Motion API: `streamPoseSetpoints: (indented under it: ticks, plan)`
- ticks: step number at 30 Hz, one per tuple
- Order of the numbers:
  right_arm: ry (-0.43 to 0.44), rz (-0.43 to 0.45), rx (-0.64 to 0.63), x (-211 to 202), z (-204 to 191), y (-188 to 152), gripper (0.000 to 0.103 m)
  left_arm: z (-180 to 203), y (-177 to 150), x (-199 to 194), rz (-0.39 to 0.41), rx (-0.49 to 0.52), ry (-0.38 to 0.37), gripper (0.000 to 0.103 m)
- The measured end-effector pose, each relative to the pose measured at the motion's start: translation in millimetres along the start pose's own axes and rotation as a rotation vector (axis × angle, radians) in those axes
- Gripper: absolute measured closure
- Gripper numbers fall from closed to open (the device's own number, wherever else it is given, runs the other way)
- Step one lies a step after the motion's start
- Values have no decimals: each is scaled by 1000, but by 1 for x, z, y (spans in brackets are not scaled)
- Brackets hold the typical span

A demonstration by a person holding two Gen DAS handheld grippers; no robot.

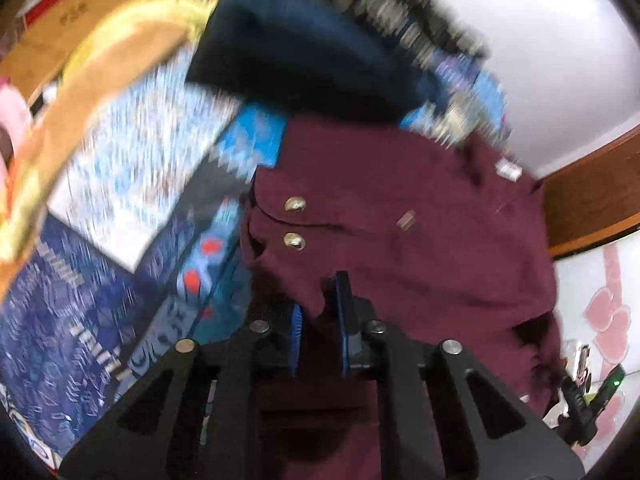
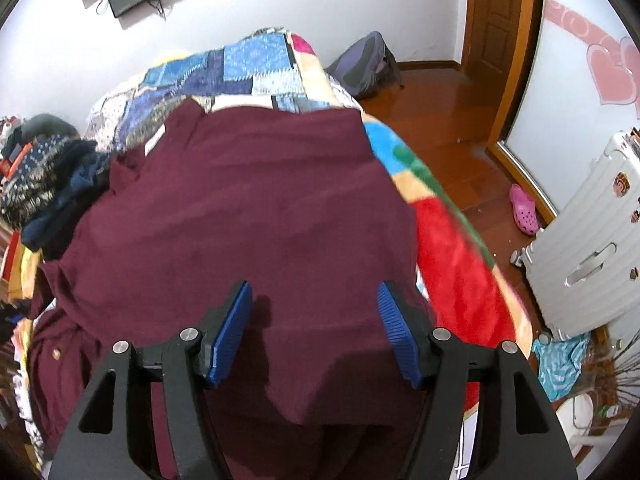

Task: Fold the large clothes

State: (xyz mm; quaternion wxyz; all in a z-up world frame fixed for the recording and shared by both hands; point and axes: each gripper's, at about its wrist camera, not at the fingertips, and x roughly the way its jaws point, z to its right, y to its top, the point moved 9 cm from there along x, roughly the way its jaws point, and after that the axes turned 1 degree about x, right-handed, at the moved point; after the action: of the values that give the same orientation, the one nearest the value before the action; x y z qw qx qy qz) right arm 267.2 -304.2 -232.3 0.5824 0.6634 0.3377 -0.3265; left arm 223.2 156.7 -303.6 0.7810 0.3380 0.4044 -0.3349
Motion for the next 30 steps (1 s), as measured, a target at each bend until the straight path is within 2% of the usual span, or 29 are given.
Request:
streamPoseSetpoints:
  ticks: [1,3,4,11,13,17,21,24,26,28,30]
  plan:
    - [-4,2,-10,-1,0,-2,42,-5,-5,7,-17,-13,3,71]
    - [-17,6,-39,-4,-1,-3,42,-14,-9,12,-20,-30,24,56]
    - [-19,4,-47,-5,-1,-2,42,-18,-8,10,-12,-38,32,52]
    - [-1,1,-44,-10,7,18,42,-32,17,-23,57,-12,50,52]
    - [0,9,-33,-10,11,27,42,-33,28,-29,80,-1,50,46]
    - [-12,22,-35,-6,17,50,42,-29,53,-27,99,15,34,42]
    - [-21,21,-39,2,25,72,42,-20,77,0,61,41,24,42]
    - [-15,0,-32,14,31,86,42,-14,89,34,3,63,-9,42]
    - [9,-32,-13,30,38,95,42,-14,94,58,-53,68,-61,42]
    - [34,-67,17,42,44,98,42,-24,97,81,-92,46,-57,42]
    - [74,-109,69,58,50,100,42,-30,99,95,-114,14,-90,42]
